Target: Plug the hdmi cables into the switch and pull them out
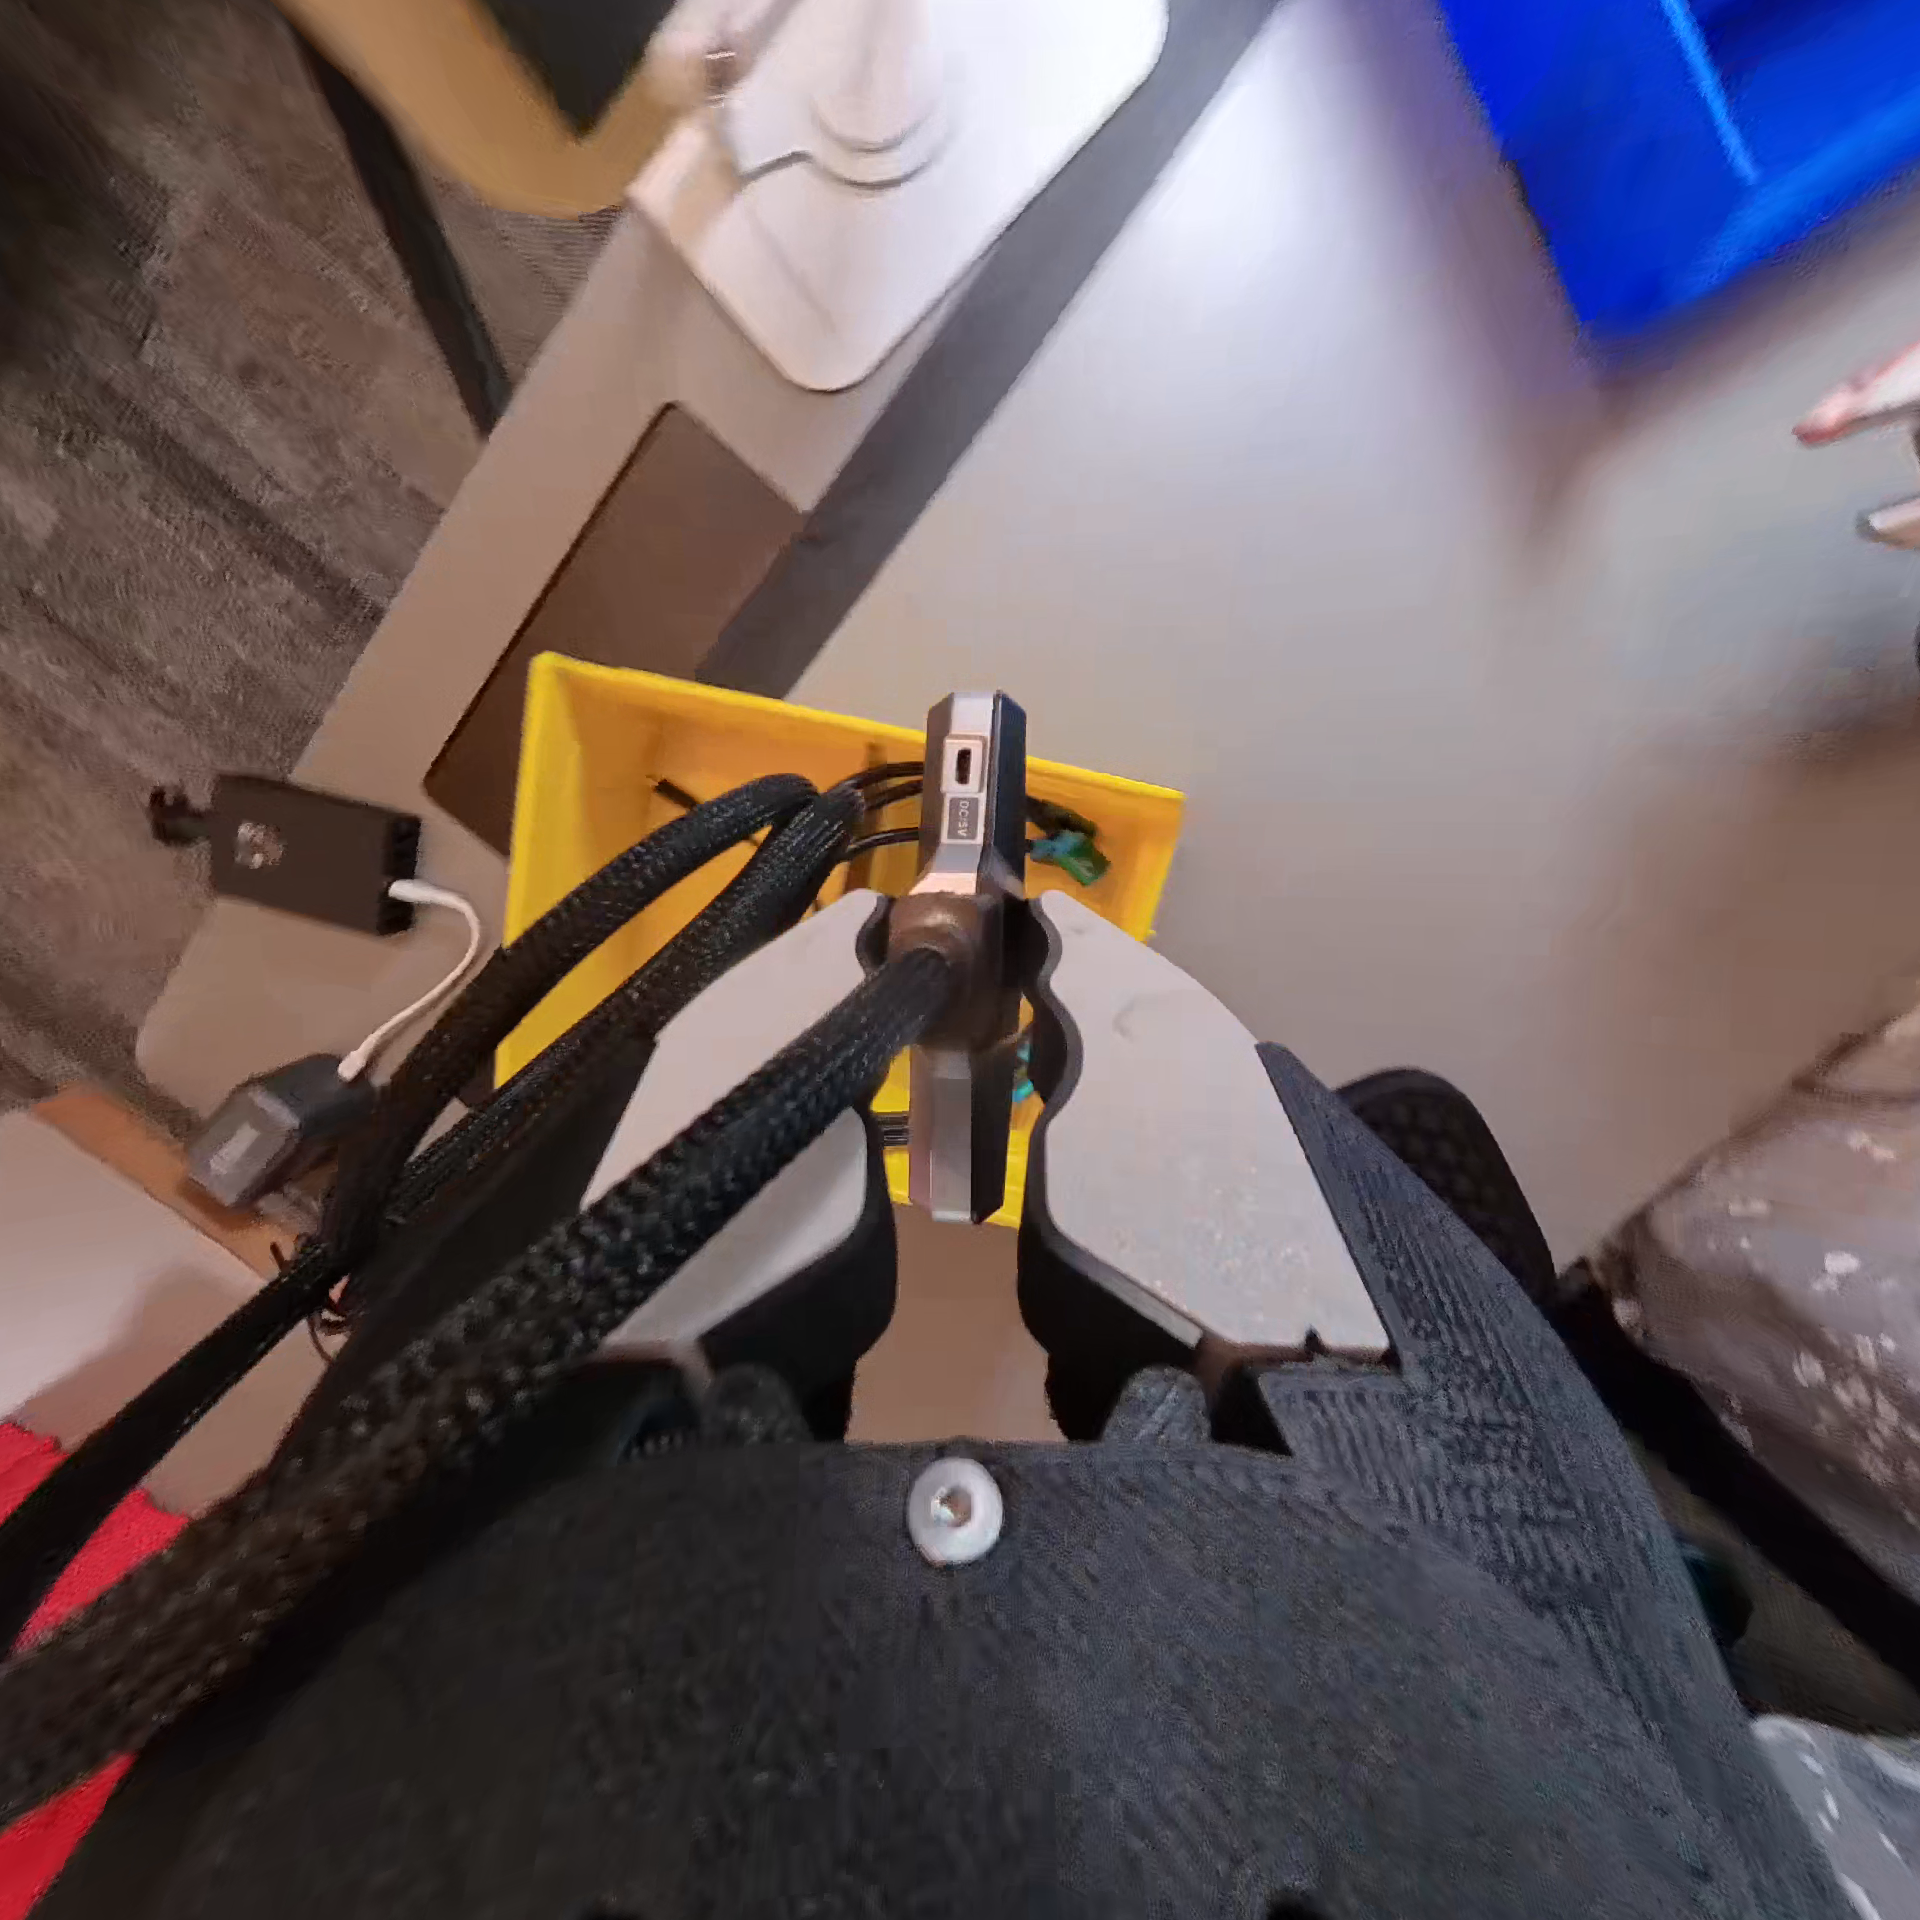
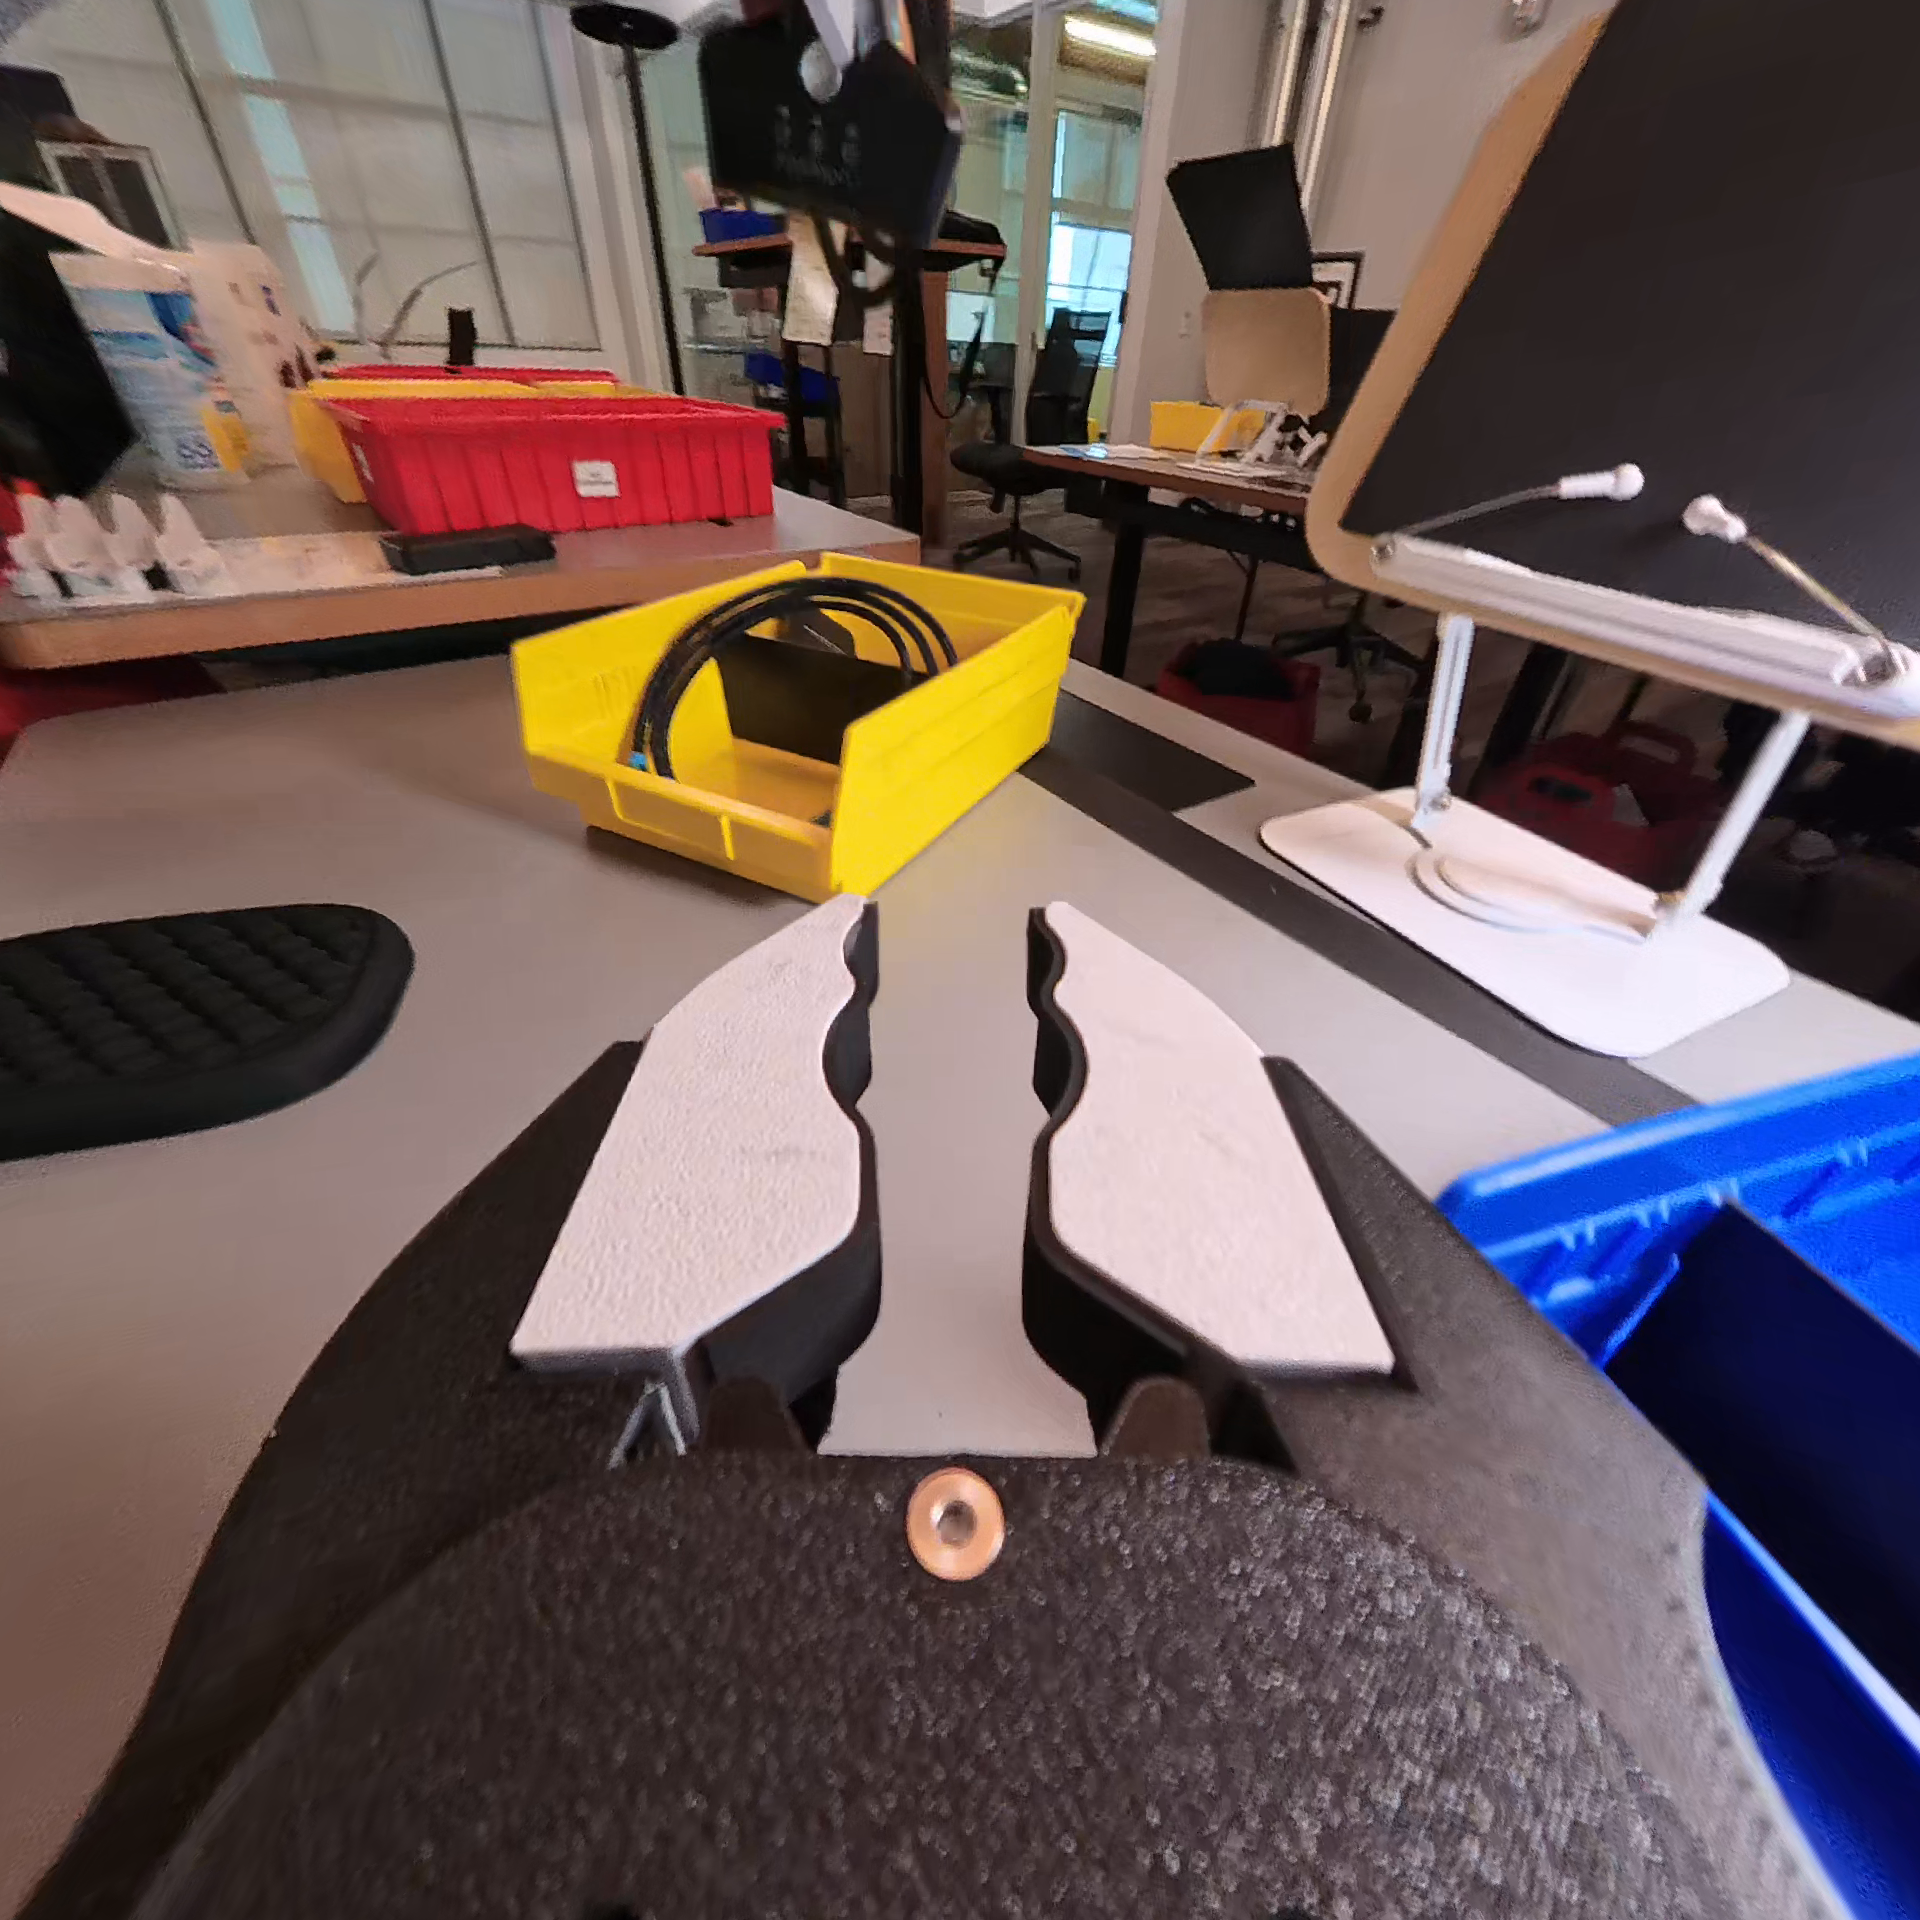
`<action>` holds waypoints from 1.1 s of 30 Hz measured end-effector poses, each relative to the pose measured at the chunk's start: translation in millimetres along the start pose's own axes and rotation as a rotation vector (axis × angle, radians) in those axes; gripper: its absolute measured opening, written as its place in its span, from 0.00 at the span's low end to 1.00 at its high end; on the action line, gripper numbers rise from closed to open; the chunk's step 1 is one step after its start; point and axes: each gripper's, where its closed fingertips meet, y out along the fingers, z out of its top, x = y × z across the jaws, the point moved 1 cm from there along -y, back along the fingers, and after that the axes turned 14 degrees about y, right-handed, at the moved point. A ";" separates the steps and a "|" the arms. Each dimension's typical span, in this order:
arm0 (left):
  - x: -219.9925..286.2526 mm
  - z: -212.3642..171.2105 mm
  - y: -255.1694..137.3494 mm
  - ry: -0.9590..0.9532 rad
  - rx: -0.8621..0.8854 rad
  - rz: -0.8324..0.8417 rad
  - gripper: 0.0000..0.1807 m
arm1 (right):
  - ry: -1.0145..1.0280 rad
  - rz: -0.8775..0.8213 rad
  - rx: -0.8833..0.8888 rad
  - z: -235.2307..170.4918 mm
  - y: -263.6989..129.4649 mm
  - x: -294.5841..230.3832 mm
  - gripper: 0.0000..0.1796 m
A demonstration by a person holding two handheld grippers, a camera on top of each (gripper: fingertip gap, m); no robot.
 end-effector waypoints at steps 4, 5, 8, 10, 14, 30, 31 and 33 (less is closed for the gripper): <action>72.1 34.6 16.3 0.193 -0.053 -0.085 0.13 | -0.071 0.068 -0.009 38.4 0.1 -22.7 0.16; 89.3 43.4 23.8 0.229 -0.063 -0.104 0.13 | -0.098 0.077 -0.008 47.7 0.0 -27.8 0.16; 142.6 66.5 49.4 0.355 -0.093 -0.186 0.13 | -0.168 0.077 0.005 69.9 1.3 -37.8 0.16; 175.3 79.8 66.9 0.433 -0.112 -0.234 0.13 | -0.226 0.060 -0.026 71.7 4.4 -38.4 0.17; 226.8 96.1 95.9 0.573 -0.189 -0.301 0.13 | -0.248 0.108 -0.144 47.0 7.8 -41.3 0.19; 270.1 112.7 121.4 0.628 -0.252 -0.451 0.14 | 0.024 0.425 -0.153 10.0 1.3 -46.7 0.14; 271.3 113.8 119.2 0.620 -0.222 -0.468 0.14 | 0.038 0.446 -0.138 11.6 -0.4 -48.3 0.13; 274.6 123.2 106.8 0.590 -0.097 -0.519 0.16 | 0.105 0.513 -0.096 16.0 -4.4 -51.4 0.13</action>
